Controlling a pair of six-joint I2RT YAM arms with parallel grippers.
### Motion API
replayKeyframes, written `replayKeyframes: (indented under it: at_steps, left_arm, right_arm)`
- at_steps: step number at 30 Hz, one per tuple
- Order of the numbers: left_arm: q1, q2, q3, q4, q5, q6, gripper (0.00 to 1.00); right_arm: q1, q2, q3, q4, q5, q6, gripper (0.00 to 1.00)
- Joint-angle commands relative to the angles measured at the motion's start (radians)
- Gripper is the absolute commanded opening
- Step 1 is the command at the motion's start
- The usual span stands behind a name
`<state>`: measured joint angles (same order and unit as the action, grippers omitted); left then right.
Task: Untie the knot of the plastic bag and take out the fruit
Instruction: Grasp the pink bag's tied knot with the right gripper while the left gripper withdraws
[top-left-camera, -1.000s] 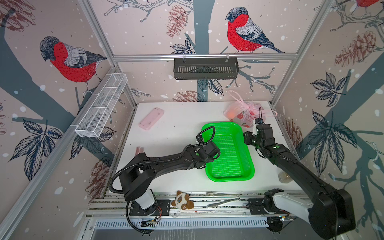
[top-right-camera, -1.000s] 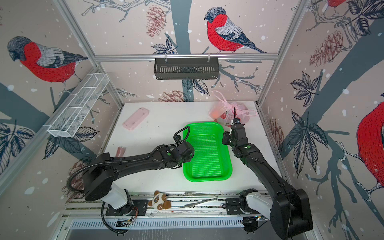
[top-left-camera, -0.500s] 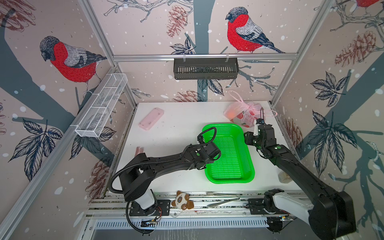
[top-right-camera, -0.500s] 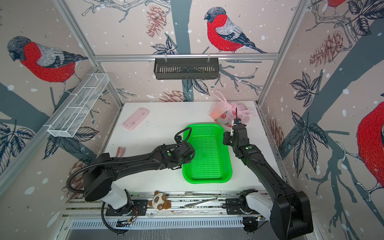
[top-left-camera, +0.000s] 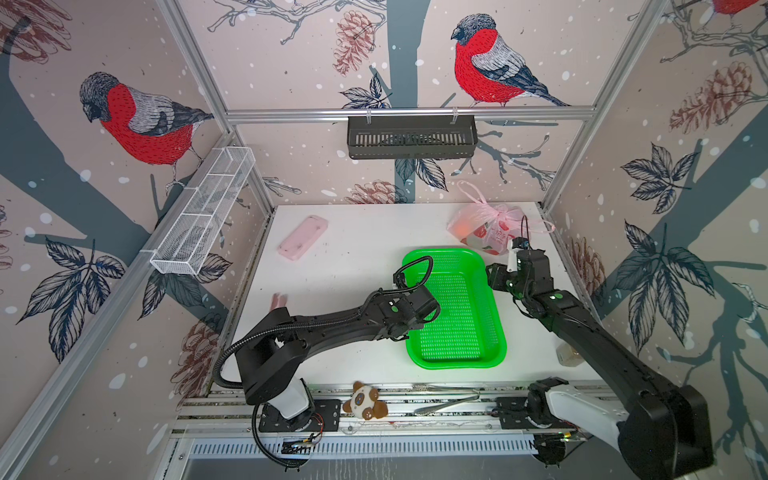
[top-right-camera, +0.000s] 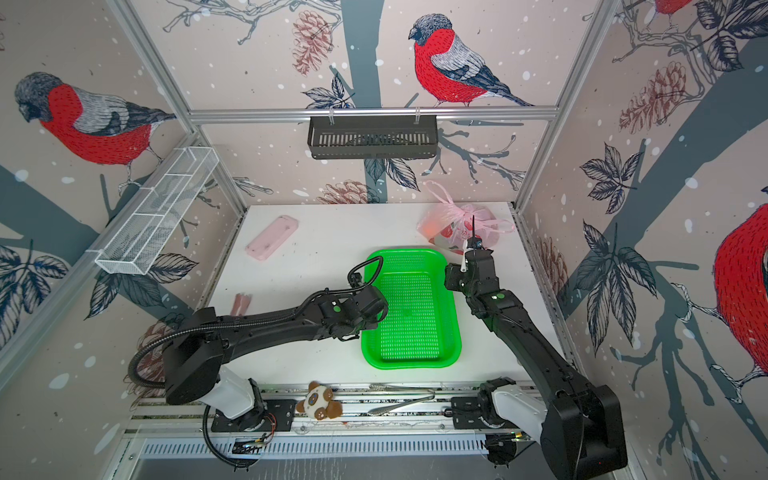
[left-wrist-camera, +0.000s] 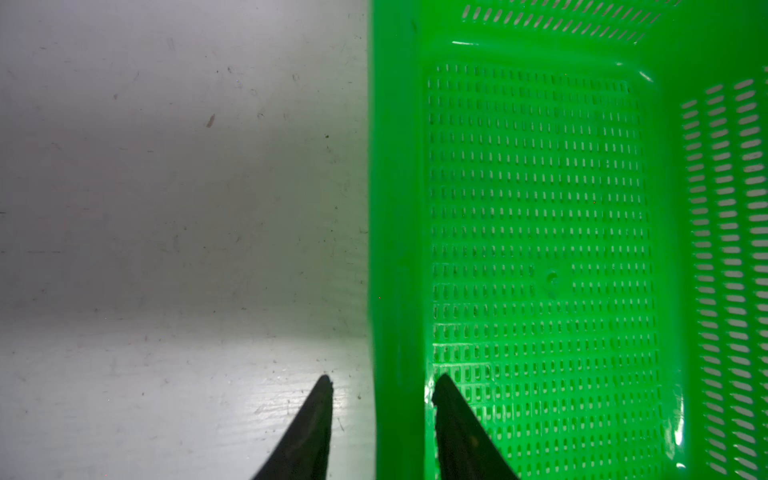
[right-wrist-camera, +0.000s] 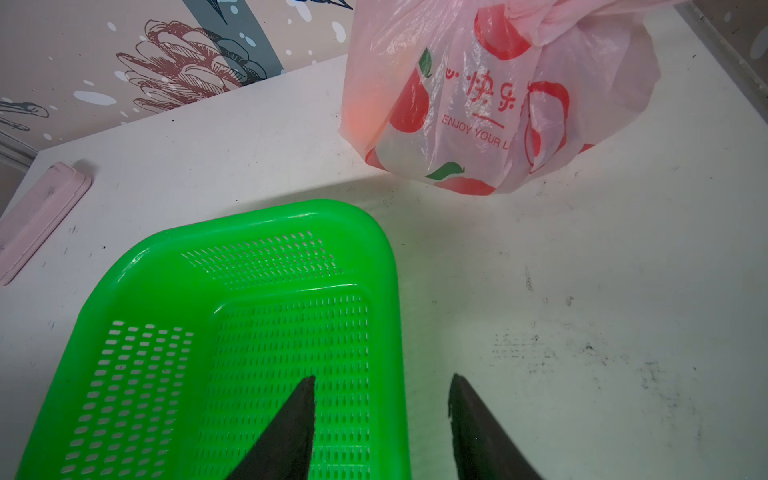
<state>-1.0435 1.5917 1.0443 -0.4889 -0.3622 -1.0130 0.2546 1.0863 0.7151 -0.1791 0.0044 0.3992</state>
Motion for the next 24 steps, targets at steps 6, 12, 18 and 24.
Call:
replayKeyframes:
  at_steps: [6, 12, 18, 24]
  left_arm:
    - [-0.001, -0.019, 0.056, -0.091, -0.082, 0.004, 0.55]
    - [0.002, -0.05, 0.161, -0.215, -0.203, 0.054, 0.61]
    - [0.073, -0.145, 0.15, -0.179, -0.201, 0.22, 0.63]
    - [0.187, -0.279, 0.069, -0.002, -0.103, 0.494, 0.67]
  right_arm:
    - [-0.003, 0.017, 0.019, 0.042, 0.04, 0.024, 0.63]
    - [-0.032, 0.081, 0.09, 0.074, 0.084, 0.035, 0.72]
    - [-0.086, 0.205, 0.222, 0.074, 0.086, 0.034, 0.74]
    - [-0.111, 0.359, 0.373, 0.061, 0.14, 0.034, 0.79]
